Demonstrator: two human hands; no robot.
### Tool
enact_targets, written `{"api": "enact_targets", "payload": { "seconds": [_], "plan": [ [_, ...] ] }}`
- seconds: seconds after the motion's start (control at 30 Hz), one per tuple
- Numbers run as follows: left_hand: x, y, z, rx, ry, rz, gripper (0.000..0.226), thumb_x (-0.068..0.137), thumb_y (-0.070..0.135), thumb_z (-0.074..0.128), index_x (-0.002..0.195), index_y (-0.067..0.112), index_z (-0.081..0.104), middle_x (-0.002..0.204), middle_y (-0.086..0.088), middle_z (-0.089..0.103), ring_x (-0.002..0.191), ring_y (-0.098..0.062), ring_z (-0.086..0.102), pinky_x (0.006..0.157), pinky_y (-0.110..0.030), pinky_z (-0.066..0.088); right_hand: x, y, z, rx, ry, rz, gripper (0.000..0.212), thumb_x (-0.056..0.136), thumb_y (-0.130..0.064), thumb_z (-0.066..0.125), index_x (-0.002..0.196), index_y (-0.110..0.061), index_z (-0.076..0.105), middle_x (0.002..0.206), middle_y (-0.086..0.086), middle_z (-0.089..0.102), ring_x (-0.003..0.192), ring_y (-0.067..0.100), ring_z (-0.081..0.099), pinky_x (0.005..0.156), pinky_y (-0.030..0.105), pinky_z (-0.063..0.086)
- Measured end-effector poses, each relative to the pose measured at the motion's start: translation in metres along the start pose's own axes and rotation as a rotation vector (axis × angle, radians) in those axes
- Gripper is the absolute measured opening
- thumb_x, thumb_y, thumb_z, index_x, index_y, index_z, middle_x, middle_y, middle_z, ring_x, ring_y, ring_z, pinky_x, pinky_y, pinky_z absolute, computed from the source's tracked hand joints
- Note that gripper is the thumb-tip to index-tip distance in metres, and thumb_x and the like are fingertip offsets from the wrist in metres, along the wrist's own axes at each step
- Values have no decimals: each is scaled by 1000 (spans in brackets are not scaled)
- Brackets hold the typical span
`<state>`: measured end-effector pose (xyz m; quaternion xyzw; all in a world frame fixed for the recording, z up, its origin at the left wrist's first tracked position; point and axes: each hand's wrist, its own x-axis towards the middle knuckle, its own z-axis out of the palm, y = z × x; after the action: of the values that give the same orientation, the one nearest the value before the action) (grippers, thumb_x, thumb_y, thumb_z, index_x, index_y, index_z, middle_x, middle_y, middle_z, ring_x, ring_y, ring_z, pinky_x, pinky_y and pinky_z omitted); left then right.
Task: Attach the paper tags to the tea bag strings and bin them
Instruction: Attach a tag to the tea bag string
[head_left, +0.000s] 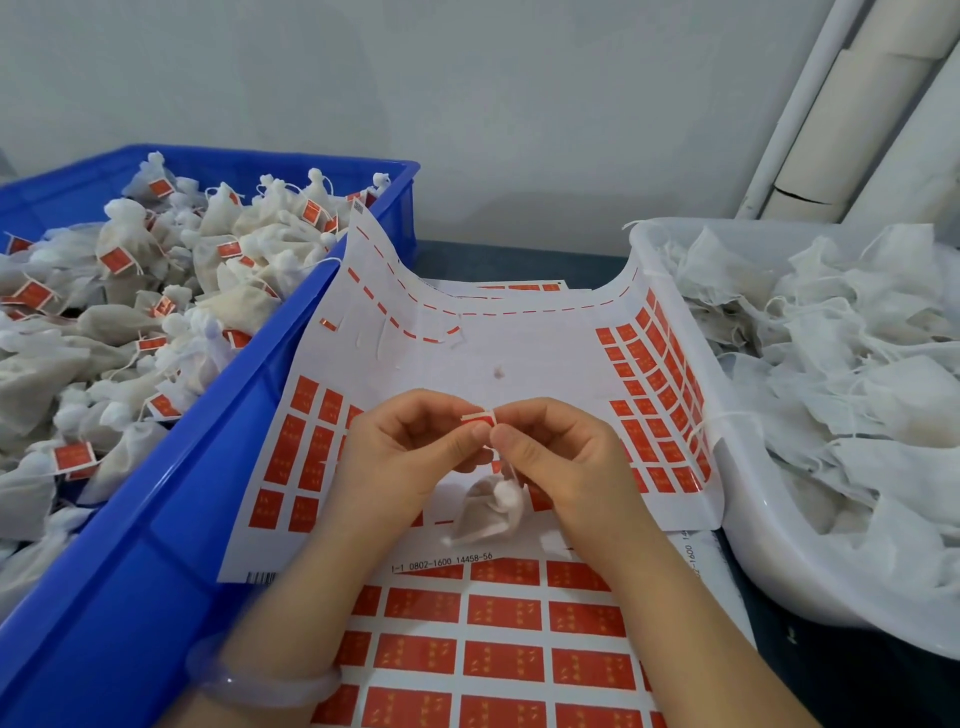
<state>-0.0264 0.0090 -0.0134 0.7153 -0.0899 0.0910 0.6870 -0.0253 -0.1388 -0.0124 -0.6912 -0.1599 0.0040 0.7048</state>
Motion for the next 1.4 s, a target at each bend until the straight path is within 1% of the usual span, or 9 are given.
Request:
{"api": "enact_targets", "payload": {
  "seconds": [0.27,0.6,0.67,0.8,1.07,1.13,1.27,1.33,1.4],
  "plan": [
    [-1,0,1,19,6,59,20,67,30,65,87,33,68,73,14,72,65,-8,70,56,-11,51,1,3,0,-55,73,21,6,83,-30,60,84,-30,66,77,-11,69,71,7,64,62,13,51],
    [0,-5,2,123,20,44,12,71,33,62,79,25,66,69,11,69,60,-7,67,55,-11,50,1,11,7,-271,148,-97,17,88,-21,61,78,-34,58,78,-22,63,78,-1,60,64,8,48],
    [-1,-6,4,157,4,57,3,78,27,62,78,26,64,68,14,68,59,-5,65,54,-9,49,1,11,8,-301,154,-134,19,88,-19,60,77,-35,57,74,-23,62,77,-2,60,63,7,46],
    [-2,-7,5,212,16,75,14,86,13,60,79,26,62,68,15,67,57,-3,63,53,-8,48,2,12,6,-268,175,-115,16,86,-20,63,78,-34,60,72,-21,64,76,-1,62,63,8,48],
    [-3,-7,7,191,18,31,11,89,16,56,82,23,61,60,9,63,51,-5,59,51,-13,49,2,12,5,-258,143,-89,9,85,-26,63,81,-34,62,81,-20,66,76,0,63,62,8,49],
    [-3,-6,7,172,38,30,11,89,16,55,82,23,61,63,10,65,54,-6,61,52,-12,49,3,10,6,-224,145,-54,4,82,-39,60,84,-36,62,80,-23,66,76,-2,63,62,8,48],
    [0,-7,3,82,138,6,11,89,17,54,83,22,62,64,9,66,54,-5,61,51,-11,48,2,9,1,-259,-27,-10,36,72,-72,53,95,-45,57,87,-28,64,79,-7,60,63,6,46],
    [1,-8,0,35,208,-35,11,89,22,53,84,22,63,62,8,66,54,-4,61,51,-11,48,1,12,-1,-468,-134,-34,31,68,-63,63,93,-47,55,84,-25,61,76,-9,55,60,6,44],
    [2,-9,-2,18,242,-78,14,90,29,51,87,24,63,64,8,66,53,-5,61,52,-12,49,0,15,-1,-586,-115,-64,18,73,-51,68,85,-45,55,77,-24,58,76,-10,53,60,4,41]
  ]
}}
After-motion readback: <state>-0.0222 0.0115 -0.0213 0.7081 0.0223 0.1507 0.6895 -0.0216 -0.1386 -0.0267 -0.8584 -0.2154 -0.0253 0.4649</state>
